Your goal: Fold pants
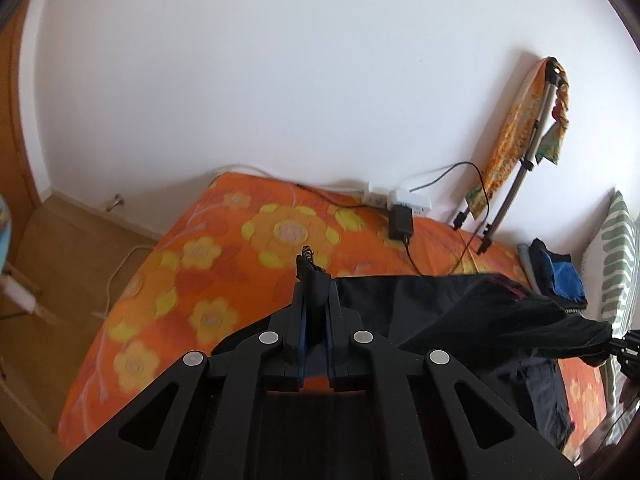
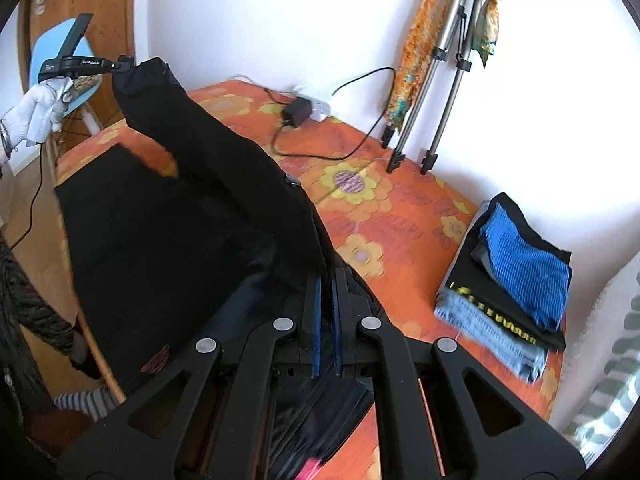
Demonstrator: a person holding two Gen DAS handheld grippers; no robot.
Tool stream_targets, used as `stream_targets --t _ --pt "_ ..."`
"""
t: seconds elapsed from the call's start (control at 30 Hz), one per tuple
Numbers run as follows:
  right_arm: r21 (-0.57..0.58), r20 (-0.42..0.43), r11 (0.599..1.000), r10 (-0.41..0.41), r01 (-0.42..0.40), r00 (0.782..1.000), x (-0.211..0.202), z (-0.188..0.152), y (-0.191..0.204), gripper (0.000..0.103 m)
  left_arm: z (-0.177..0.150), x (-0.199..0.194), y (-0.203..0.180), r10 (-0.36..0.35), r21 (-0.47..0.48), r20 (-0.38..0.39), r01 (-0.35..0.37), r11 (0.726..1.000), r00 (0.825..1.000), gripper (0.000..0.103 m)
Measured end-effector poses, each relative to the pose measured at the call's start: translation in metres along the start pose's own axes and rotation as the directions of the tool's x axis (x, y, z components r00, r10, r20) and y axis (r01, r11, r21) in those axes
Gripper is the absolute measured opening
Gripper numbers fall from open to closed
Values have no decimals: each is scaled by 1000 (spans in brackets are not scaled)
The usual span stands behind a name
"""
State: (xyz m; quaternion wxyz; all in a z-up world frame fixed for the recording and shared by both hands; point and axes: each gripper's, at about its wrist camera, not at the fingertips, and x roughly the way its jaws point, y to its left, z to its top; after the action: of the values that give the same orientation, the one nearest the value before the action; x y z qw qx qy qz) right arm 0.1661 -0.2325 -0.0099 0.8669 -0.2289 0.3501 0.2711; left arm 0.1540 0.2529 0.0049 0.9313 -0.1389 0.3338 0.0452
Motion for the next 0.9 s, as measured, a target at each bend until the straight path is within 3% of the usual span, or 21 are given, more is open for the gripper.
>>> stream_targets --t 0.2,0.47,0.7,0.77,0.9 --pt "-1 -28 998 58 -58 998 -17 -45 32 5 -55 -28 24 -6 4 -40 6 1000 999 6" --pt "-40 -159 992 108 -116 981 -4 -104 75 5 -123 -40 42 -5 19 -152 9 1000 988 6" --pt "-77 -214 989 110 -129 971 3 -113 91 5 -154 -49 53 9 62 -247 6 998 969 13" --pt "-99 -222 988 96 -121 970 3 -114 95 5 -160 -56 59 26 66 -256 -10 998 966 28" --pt "-108 -244 987 92 -121 965 6 -115 100 5 -165 -69 77 58 48 -267 -46 998 962 28"
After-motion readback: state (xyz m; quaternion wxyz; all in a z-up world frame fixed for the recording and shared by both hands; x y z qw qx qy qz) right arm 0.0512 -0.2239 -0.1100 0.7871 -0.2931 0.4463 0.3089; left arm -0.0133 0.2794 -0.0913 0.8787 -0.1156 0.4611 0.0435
